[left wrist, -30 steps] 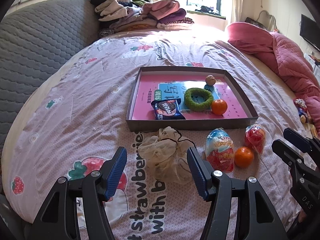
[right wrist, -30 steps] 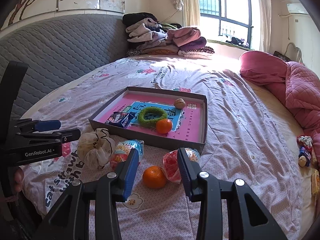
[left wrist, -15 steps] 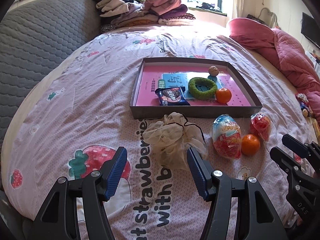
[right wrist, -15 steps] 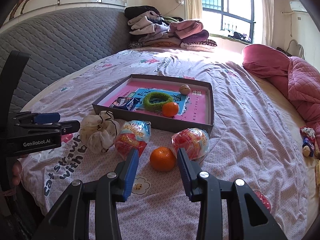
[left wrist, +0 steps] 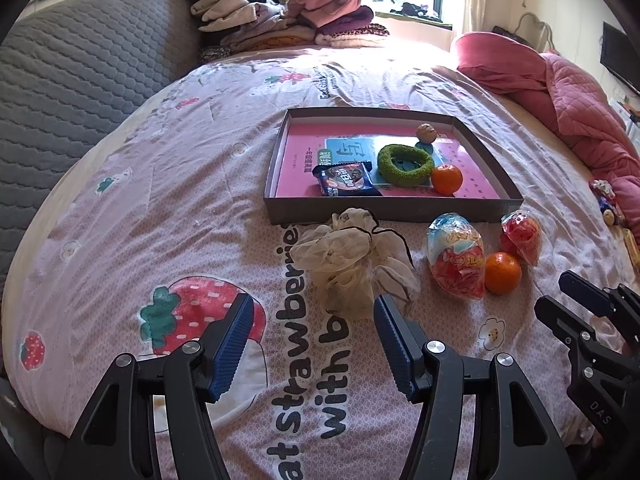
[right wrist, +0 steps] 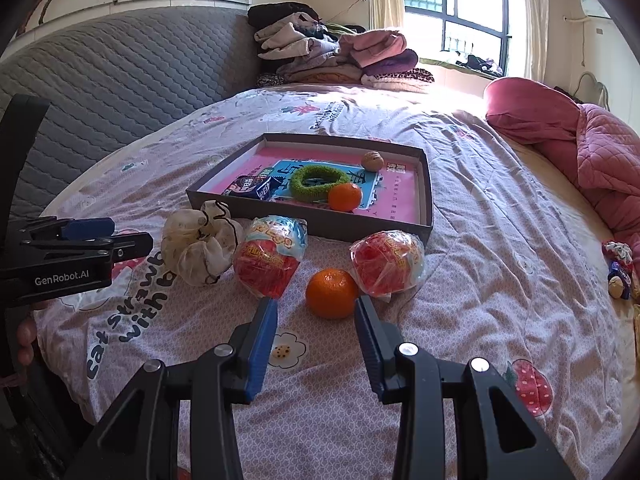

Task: Organize objects
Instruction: 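Move the left tool to the white mesh bag while the right tool approaches a mandarin orange, then close the left tool on the mesh bag while the right tool grasps the orange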

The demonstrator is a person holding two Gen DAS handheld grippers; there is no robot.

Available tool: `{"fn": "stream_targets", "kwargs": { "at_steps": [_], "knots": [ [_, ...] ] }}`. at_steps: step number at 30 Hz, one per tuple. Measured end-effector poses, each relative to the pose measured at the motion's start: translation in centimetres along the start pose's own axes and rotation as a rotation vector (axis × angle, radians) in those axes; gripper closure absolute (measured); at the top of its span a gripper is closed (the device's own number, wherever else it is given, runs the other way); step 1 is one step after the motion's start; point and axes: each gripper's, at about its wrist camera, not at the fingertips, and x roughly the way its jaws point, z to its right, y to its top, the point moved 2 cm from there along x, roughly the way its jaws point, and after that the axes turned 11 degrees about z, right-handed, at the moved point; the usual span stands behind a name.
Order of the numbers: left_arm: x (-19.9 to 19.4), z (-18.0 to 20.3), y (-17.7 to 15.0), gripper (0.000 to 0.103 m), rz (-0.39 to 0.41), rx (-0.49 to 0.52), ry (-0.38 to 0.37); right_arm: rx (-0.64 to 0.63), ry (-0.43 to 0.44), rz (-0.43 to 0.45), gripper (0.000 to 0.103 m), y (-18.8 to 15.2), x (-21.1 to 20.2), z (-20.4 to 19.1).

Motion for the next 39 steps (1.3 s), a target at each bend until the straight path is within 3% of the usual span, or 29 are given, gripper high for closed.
{"fn": "stream_targets", "kwargs": {
  "at_steps": [23, 39],
  "knots": [
    [0.8, 0.7, -2.1, 0.039, -0.047, 0.024, -0.027, 0.037, 0.009, -0.036, 0.063, -1.4, 0.8, -0.2],
    [2.0, 0.1, -2.2, 0.039, -0.036, -0.008, -0.048, 0.075, 0.004, -0.071, 0.063, -2.3, 2.9, 0.4]
  ]
}}
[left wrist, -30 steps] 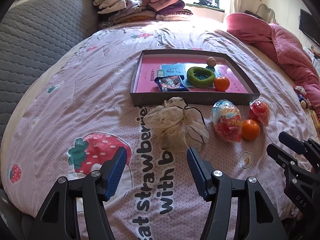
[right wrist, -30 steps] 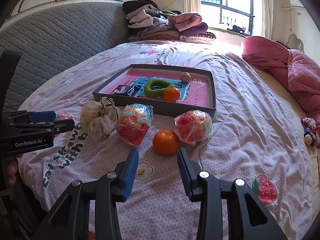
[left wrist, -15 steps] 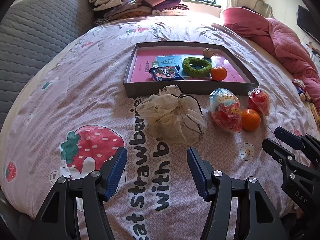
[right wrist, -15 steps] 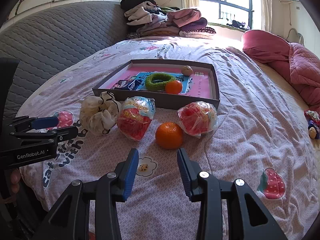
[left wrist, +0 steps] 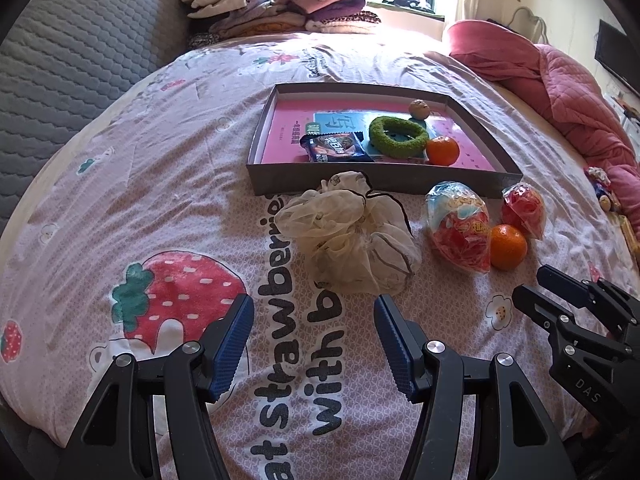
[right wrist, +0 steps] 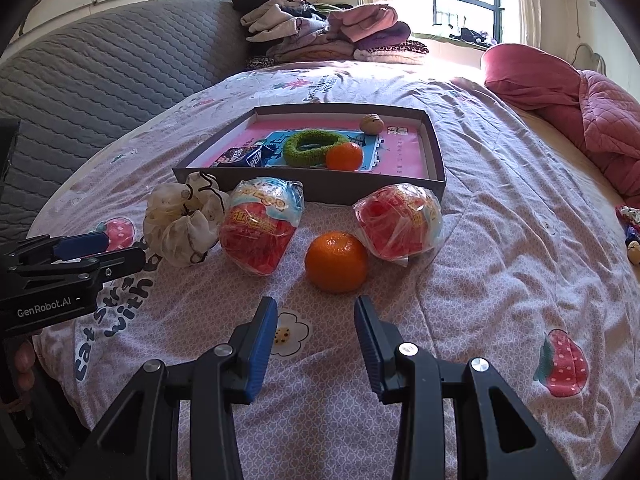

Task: Organize objects
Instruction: 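Close the left tool on the mesh bag while the right tool grasps the orange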

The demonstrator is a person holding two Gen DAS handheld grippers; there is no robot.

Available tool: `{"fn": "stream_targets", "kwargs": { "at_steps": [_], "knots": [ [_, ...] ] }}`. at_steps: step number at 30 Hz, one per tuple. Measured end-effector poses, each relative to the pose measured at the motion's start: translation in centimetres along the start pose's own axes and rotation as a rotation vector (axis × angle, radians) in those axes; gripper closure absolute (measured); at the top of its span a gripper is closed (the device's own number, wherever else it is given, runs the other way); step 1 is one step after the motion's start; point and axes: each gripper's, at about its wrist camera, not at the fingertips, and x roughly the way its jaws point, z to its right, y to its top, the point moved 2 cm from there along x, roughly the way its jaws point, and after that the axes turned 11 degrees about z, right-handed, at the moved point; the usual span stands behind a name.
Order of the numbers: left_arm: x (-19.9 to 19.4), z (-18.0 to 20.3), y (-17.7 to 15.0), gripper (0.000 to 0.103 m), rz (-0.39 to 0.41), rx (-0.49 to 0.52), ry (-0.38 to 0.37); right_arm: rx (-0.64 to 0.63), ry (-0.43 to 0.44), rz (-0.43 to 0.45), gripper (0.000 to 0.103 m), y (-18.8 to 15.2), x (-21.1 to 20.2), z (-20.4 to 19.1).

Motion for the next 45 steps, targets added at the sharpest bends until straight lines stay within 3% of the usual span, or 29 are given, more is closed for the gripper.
{"fn": "stream_targets", "kwargs": {
  "at_steps": [10, 33, 45],
  "knots": [
    [0.7, 0.1, 0.8, 0.039, 0.026, -0.009, -0.027, 0.005, -0.016, -0.009, 0.063, 0.2, 1.2, 0.3],
    [4.3, -0.4, 2.8, 0.039, 0.025, -0.042, 0.000, 0.041, -0.043, -0.010, 0.063, 0.9, 3.2, 1.2],
    [6.3, -0.6, 3.3, 0.039, 0.021, -0.060, -0.002, 0.020, -0.051, 0.029, 0.063, 1.3, 4.2, 1.0]
  ]
}}
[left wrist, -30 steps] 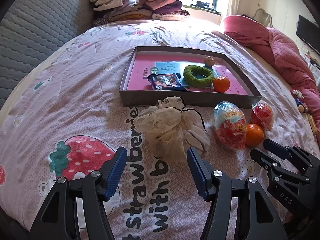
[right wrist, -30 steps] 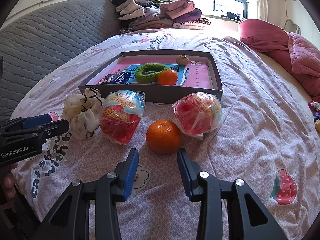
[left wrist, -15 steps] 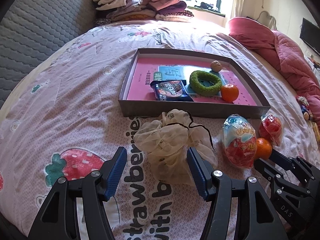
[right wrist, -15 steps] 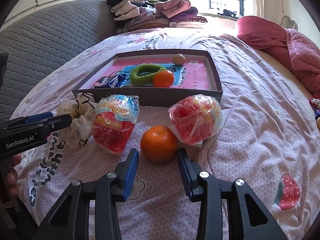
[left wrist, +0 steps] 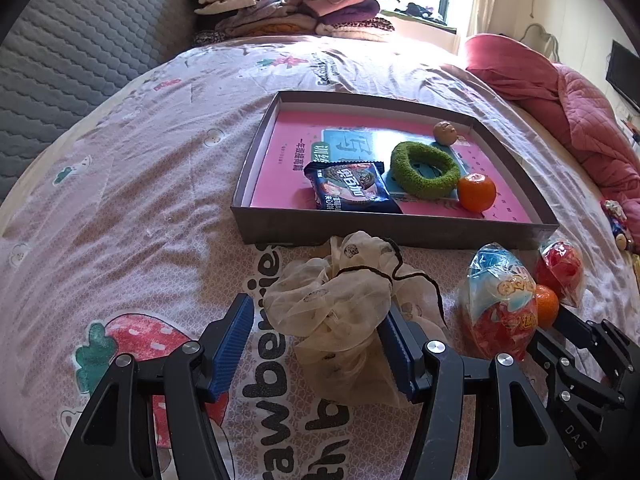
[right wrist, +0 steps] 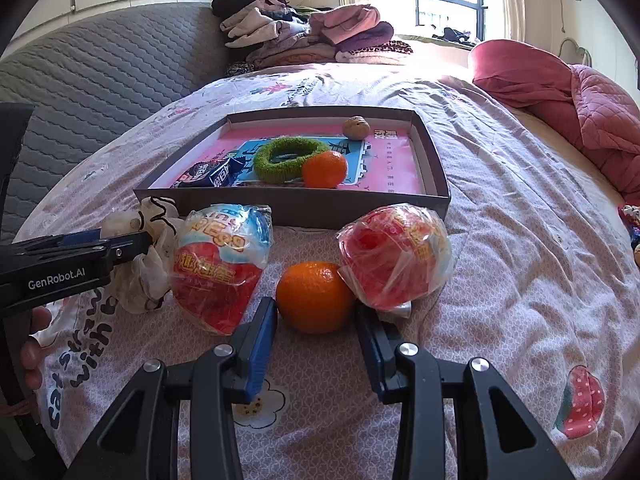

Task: Organize objects
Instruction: 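Close the left tool on the mesh bag while the right tool grasps the orange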

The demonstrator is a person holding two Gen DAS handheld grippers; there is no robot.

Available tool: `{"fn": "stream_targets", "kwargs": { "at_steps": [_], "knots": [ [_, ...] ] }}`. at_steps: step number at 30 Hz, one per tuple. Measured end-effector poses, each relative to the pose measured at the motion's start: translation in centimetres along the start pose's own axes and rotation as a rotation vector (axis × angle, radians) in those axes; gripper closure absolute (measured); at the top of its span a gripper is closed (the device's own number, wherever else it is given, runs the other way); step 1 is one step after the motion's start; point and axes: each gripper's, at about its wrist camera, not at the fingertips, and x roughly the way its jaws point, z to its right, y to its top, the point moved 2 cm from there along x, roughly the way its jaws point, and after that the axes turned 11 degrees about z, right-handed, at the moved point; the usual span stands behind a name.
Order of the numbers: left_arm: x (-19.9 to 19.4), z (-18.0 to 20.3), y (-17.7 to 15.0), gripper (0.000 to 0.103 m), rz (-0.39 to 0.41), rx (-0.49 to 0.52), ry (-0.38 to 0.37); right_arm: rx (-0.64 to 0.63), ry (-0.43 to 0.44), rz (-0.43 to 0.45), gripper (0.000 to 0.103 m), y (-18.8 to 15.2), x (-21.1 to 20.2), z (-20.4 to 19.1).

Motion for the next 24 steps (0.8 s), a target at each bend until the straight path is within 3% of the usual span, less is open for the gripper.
{"fn": "stream_targets", "kwargs": {
  "at_steps": [7, 15, 24],
  "knots": [
    [1.4, 0.0, -0.3, 0.039, -0.014, -0.014, -0.018, -0.009, -0.005, -0.004, 0.062, -0.1, 0.7, 0.0],
    [1.5, 0.7, -0.6, 0.070, -0.007, 0.014, -0.038, 0.003, 0.007, 0.007, 0.062, -0.1, 0.7, 0.1],
    [0.9, 1.1, -0.7, 0.079, 0.006, 0.034, -0.050, 0.004, 0.012, 0.007, 0.062, -0.2, 0.6, 0.2]
  ]
}}
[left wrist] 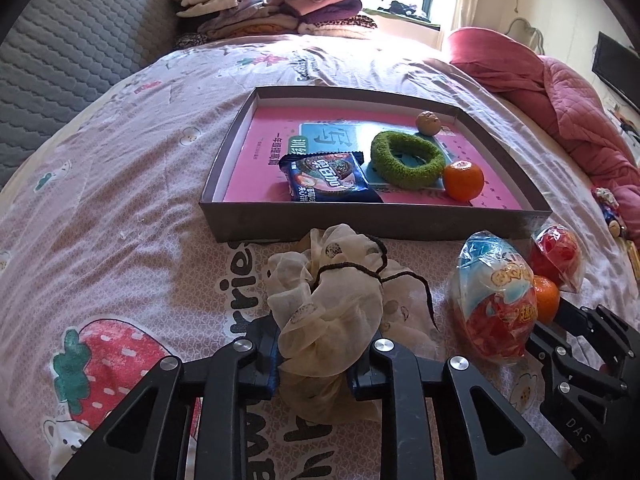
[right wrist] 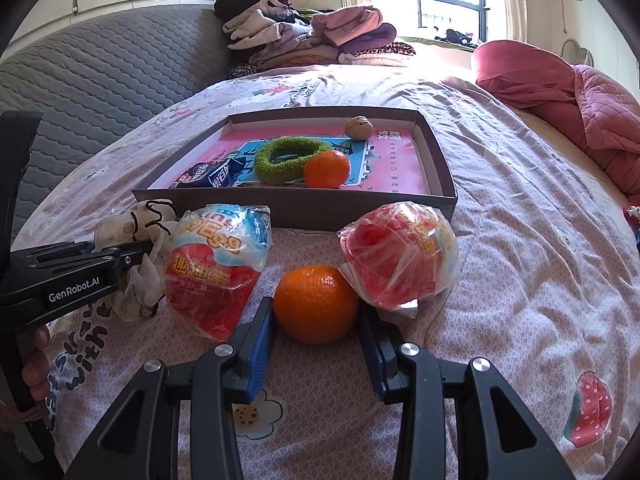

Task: Organize objects
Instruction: 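Close the left tool on the mesh bag while the right tool grasps the orange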

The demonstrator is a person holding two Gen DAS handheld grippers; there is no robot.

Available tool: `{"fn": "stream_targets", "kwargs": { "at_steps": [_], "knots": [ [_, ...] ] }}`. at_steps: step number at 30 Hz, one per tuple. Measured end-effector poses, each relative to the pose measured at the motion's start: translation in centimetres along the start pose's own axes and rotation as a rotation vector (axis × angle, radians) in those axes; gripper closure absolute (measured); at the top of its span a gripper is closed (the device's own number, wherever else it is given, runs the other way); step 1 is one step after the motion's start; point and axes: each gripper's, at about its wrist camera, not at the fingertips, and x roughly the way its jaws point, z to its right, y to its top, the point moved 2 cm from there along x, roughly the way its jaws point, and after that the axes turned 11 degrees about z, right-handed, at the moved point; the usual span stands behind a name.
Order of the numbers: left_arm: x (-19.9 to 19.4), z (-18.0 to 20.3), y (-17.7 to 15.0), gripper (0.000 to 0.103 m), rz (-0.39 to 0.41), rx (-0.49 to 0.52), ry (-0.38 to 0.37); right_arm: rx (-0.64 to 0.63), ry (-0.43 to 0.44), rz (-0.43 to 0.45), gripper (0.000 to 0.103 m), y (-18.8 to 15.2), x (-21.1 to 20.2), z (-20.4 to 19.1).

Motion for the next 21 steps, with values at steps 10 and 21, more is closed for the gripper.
{"fn": "stream_targets", "kwargs": {
  "at_steps": [10, 21],
  "knots": [
    [-0.6, 0.1, -0.1, 0.082, 0.007, 0.005, -0.002, 0.002, 0.004, 0.003, 0.062, 0.0, 0.0, -0.1],
    [-1.9, 0.3, -0.7, 0.083, 0.013, 0.017, -0.001, 0.001, 0.017, 0.009, 0.062, -0.3, -0.7, -0.2]
  ]
}}
